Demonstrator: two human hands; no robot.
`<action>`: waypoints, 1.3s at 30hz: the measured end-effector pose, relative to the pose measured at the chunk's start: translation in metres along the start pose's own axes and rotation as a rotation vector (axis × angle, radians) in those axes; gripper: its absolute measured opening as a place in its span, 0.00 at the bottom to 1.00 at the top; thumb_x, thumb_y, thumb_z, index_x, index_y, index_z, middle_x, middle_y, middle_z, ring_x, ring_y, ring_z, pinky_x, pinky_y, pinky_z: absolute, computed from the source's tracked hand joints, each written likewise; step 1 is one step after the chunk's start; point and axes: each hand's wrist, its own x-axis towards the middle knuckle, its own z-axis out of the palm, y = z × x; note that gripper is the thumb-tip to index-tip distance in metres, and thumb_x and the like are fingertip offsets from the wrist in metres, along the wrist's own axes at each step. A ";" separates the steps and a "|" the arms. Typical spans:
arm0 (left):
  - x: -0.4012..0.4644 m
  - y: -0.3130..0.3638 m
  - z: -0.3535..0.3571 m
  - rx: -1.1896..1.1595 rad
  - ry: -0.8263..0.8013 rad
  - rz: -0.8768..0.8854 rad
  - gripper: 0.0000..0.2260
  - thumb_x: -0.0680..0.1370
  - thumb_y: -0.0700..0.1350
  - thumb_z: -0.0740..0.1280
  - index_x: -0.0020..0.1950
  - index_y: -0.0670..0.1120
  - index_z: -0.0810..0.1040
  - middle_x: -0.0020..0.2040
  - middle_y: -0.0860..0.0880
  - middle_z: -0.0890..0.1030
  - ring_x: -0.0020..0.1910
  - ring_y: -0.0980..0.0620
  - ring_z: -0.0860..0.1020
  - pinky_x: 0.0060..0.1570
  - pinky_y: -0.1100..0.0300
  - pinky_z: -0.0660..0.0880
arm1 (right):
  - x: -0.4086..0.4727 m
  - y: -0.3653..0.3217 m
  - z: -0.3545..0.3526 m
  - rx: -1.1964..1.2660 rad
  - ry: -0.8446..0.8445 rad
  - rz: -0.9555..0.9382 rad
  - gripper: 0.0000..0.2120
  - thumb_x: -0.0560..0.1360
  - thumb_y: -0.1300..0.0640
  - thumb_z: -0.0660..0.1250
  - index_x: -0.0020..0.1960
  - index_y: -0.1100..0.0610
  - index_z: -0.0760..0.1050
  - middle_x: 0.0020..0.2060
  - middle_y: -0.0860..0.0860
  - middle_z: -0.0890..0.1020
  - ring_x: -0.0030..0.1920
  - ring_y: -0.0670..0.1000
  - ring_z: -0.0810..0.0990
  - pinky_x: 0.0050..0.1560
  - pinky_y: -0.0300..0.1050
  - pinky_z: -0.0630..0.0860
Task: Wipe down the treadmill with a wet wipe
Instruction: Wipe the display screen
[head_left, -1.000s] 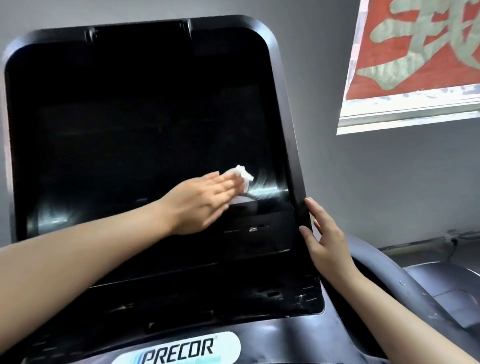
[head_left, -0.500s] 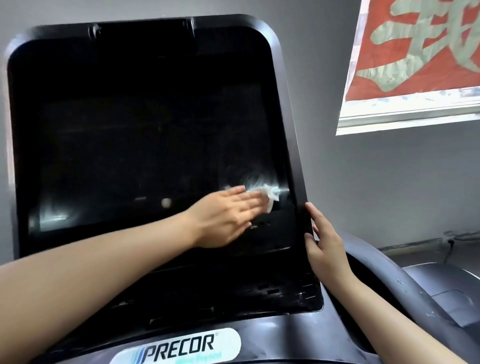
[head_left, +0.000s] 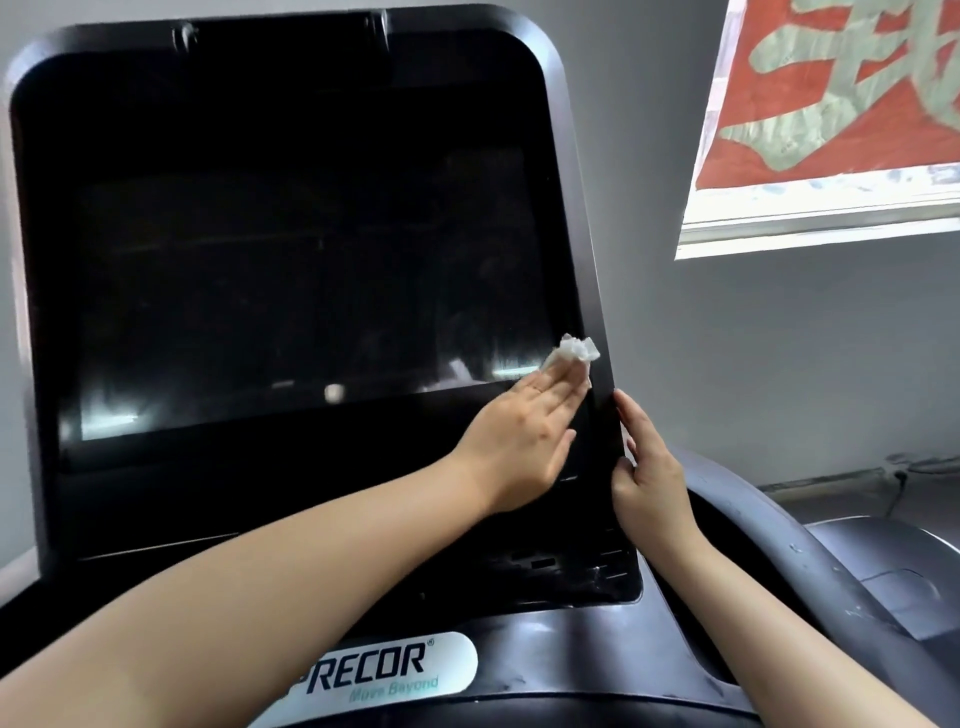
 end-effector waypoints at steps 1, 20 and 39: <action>-0.004 0.002 0.003 0.021 -0.001 0.029 0.24 0.76 0.47 0.54 0.65 0.36 0.74 0.66 0.38 0.74 0.68 0.42 0.70 0.67 0.50 0.66 | 0.000 -0.001 0.000 -0.021 0.004 -0.008 0.33 0.72 0.76 0.55 0.73 0.55 0.62 0.66 0.42 0.67 0.67 0.41 0.66 0.62 0.23 0.58; -0.064 -0.078 -0.040 0.260 0.004 -0.136 0.24 0.76 0.49 0.52 0.66 0.38 0.73 0.66 0.41 0.74 0.67 0.46 0.72 0.64 0.51 0.69 | -0.014 -0.054 0.072 -0.747 -0.041 -0.431 0.33 0.67 0.59 0.48 0.72 0.63 0.63 0.72 0.59 0.65 0.73 0.54 0.55 0.71 0.50 0.49; -0.236 -0.133 -0.086 0.049 -0.038 -0.605 0.25 0.77 0.47 0.53 0.70 0.33 0.65 0.70 0.38 0.68 0.71 0.44 0.63 0.66 0.48 0.61 | -0.035 -0.108 0.173 -0.797 -0.229 -0.689 0.31 0.68 0.59 0.49 0.72 0.59 0.61 0.72 0.56 0.66 0.73 0.54 0.60 0.71 0.52 0.51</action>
